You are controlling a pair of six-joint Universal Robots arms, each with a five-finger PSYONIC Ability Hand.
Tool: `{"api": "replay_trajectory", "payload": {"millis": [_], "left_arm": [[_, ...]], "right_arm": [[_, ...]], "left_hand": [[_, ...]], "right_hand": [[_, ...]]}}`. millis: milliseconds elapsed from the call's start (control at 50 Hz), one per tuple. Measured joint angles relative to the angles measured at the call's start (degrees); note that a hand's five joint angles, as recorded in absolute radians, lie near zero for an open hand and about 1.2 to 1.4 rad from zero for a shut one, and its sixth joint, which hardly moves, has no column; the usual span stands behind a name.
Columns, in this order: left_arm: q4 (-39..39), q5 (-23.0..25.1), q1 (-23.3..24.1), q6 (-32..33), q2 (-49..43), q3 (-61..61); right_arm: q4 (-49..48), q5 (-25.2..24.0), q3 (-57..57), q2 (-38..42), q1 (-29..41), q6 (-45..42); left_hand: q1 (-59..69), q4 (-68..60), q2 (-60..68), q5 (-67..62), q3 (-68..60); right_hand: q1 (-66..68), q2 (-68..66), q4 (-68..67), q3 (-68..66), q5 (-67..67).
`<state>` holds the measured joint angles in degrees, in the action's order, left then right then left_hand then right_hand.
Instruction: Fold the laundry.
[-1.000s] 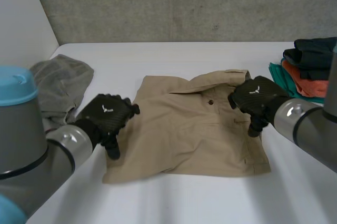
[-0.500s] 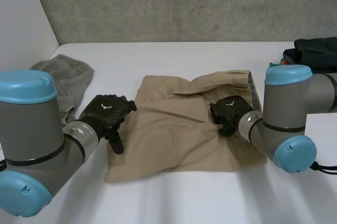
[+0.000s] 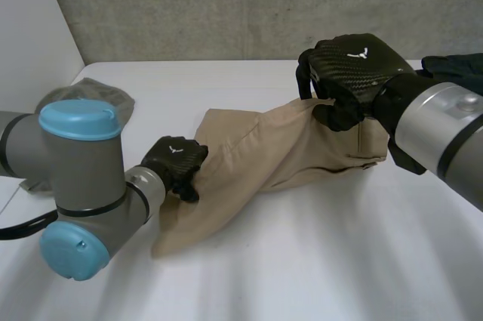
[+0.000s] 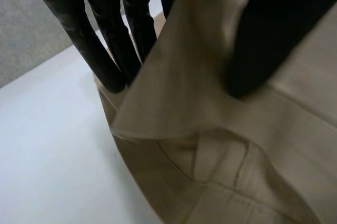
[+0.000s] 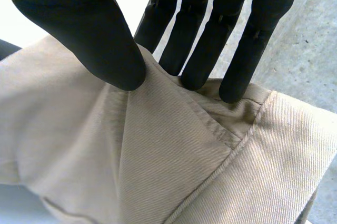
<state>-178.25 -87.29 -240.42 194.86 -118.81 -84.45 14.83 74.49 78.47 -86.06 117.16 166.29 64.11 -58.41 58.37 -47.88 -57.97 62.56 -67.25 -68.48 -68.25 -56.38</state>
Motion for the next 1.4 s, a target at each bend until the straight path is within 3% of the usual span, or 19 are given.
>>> {"api": "replay_trajectory", "payload": {"millis": [80,300,460,580,760,900,1080,1120,1160,1180,1200,1220,1260,1400], "left_arm": [[0.10,-1.21,0.19,-1.88,1.33,0.32],[-1.48,0.46,-1.45,-9.01,19.51,2.07],[1.27,2.34,-2.25,-12.93,31.57,13.04],[3.70,1.36,-3.23,-16.88,33.30,25.21],[3.33,0.22,-4.42,-19.49,26.68,37.32],[1.62,-1.14,-5.28,-18.66,17.44,39.15],[-7.31,-0.31,-5.73,-14.56,-1.61,37.05],[-9.31,-0.19,-5.93,-13.66,-5.73,37.04],[-11.23,-0.52,-6.48,-12.61,-10.28,37.45],[-11.92,-0.98,-6.86,-12.01,-12.34,37.89],[-12.31,-1.48,-7.17,-11.51,-13.81,38.27],[-12.55,-2.26,-7.56,-10.86,-15.25,38.76],[-12.33,-4.20,-8.18,-9.47,-16.67,39.49],[-9.72,-7.64,-7.87,-4.68,-9.65,35.31]], "right_arm": [[1.50,-0.01,0.10,-1.15,-0.37,-1.68],[2.68,0.00,-4.55,-3.33,-3.73,-5.81],[1.66,0.27,-14.88,-6.59,-5.84,-2.72],[-2.08,1.46,-21.85,-8.41,-7.39,2.61],[-13.30,5.26,-24.64,-7.94,-8.42,7.60],[-15.98,8.31,-22.72,-2.00,-6.04,7.29],[-24.60,11.58,-15.08,14.12,-2.06,1.48],[-28.36,12.44,-13.82,18.17,-1.41,-0.54],[-32.76,13.71,-12.85,22.79,-0.83,-3.29],[-34.77,14.43,-12.56,24.95,-0.61,-4.95],[-36.18,15.11,-12.39,26.52,-0.47,-6.32],[-37.57,15.89,-12.24,28.12,-0.39,-7.99],[-39.08,17.35,-11.90,30.01,-0.38,-10.75],[-33.38,19.27,-9.00,26.70,-0.66,-13.77]], "left_hand": [[2.85,-9.80,9.95,-7.54,-9.70],[2.85,-9.91,10.10,-7.54,-9.82],[2.85,-9.93,10.18,-7.54,-9.99],[2.85,-10.12,10.21,-7.54,-10.00],[2.85,-10.14,10.30,-7.54,-10.11],[2.85,-10.15,10.30,-7.54,-10.11],[2.85,-10.16,10.30,-7.54,-10.12],[1.88,-9.16,9.28,-6.95,-9.23],[-8.57,0.79,-1.88,1.36,1.59],[-26.97,16.78,-16.61,17.10,16.06],[-26.97,16.78,-16.61,17.10,16.06],[-46.35,34.78,-35.36,34.78,33.56],[-52.98,44.47,-44.29,43.48,43.73],[-53.13,46.87,-46.74,45.49,46.01]], "right_hand": [[0.00,0.00,-0.01,0.00,0.00],[0.00,0.00,-0.01,0.00,0.00],[-0.04,0.00,-0.01,0.00,0.00],[-0.05,0.00,-0.02,0.00,0.00],[-0.05,-0.43,-0.02,0.00,0.00],[-0.05,-0.43,-0.03,0.00,-0.49],[-0.13,0.51,0.78,1.05,-0.32],[-9.00,12.42,11.91,12.94,10.10],[-28.33,30.90,30.57,30.74,29.83],[-36.43,40.06,39.38,39.71,38.16],[-43.06,46.93,46.46,46.65,46.15],[-48.19,52.23,52.21,52.65,51.12],[-49.78,55.07,55.64,55.91,53.98],[-49.78,55.32,56.16,56.38,54.04]]}}
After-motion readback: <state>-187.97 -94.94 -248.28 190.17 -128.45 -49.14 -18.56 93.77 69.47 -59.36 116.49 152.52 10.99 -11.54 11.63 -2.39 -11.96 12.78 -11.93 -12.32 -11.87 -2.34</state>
